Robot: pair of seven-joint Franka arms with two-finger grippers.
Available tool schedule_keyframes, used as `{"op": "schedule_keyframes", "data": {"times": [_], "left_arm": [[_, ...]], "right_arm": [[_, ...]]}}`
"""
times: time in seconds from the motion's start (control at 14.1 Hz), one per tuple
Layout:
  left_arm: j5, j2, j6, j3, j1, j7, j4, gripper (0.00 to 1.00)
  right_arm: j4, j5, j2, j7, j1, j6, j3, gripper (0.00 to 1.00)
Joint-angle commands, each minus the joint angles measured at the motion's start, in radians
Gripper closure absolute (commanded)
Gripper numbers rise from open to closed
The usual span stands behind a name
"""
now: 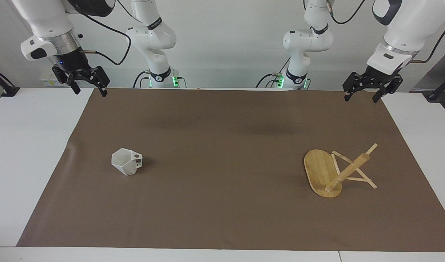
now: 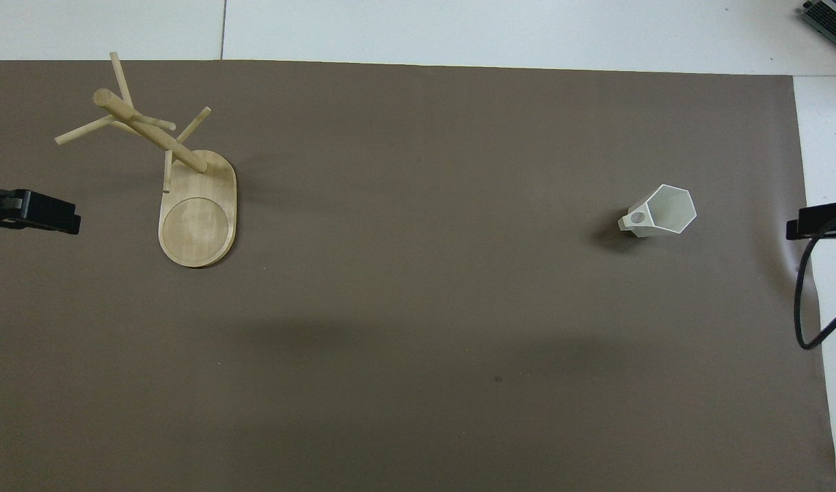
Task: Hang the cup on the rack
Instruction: 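Move the right gripper toward the white cup lying on its side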
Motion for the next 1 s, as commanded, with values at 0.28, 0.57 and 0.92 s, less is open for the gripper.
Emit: {"op": "schedule_keyframes", "data": {"times": [0.28, 0.57, 0.92], "left_arm": [[-0.015, -0.027, 0.032, 0.000, 0.004, 0.001, -0.035, 0.00], [-0.015, -0.025, 0.032, 0.000, 0.004, 0.004, -0.029, 0.00], [-0.015, -0.025, 0.032, 0.000, 0.004, 0.002, -0.032, 0.00]], "right_arm": [[-0.022, -0.021, -0.010, -0.001, -0.001, 0.030, -0.012, 0.00], [-0.110, -0.010, -0.022, -0.057, -0.005, 0.152, -0.015, 0.00], [-0.273, -0.004, 0.012, -0.056, -0.005, 0.404, -0.015, 0.00]]}}
